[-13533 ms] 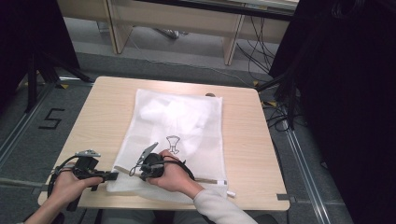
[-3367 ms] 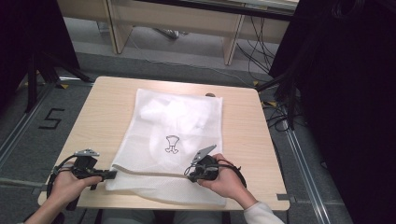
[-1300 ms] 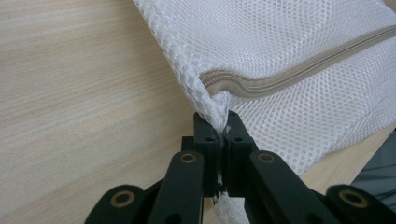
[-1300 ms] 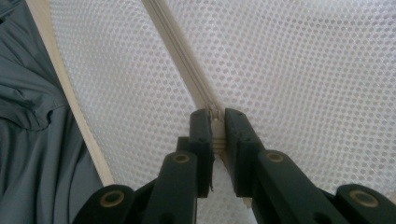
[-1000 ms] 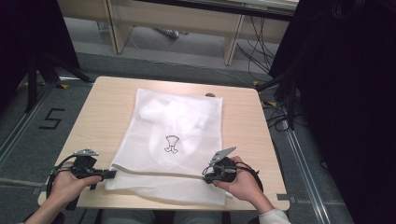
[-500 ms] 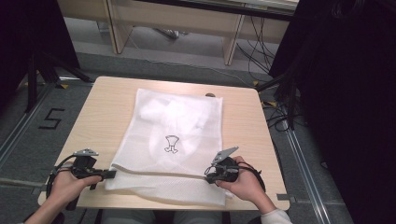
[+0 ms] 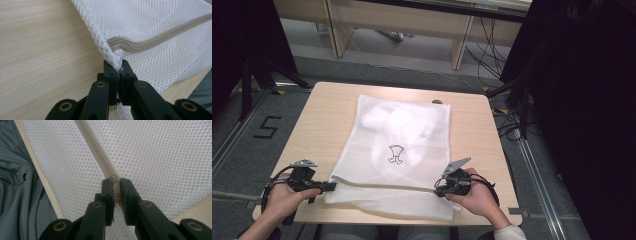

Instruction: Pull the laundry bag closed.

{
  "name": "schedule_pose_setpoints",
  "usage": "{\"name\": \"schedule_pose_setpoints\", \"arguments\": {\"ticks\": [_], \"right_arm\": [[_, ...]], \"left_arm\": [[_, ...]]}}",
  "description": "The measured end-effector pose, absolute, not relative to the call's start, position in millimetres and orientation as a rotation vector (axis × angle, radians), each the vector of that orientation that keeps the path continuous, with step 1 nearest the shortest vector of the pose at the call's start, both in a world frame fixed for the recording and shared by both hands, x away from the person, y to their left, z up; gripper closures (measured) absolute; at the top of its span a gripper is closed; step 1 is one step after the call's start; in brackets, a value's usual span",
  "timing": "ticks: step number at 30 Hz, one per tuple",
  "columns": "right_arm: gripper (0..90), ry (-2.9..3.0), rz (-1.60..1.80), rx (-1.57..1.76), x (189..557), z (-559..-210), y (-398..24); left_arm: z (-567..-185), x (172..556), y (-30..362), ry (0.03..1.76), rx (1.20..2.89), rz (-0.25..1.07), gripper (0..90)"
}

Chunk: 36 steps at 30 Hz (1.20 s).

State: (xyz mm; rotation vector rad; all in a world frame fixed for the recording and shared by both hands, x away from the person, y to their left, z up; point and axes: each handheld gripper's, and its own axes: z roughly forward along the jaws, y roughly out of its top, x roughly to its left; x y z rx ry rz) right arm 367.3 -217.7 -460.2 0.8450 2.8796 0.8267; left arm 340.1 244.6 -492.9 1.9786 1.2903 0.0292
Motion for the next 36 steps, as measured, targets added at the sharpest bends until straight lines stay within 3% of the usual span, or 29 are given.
{"name": "schedule_pose_setpoints", "arguments": {"ticks": [36], "right_arm": [[82.6, 2.846, 0.802, 0.959, 363.4, -461.2, -246.3]], "left_arm": [[-493.5, 340.8, 246.3, 1.279, 2.012, 0.024, 86.3]]}}
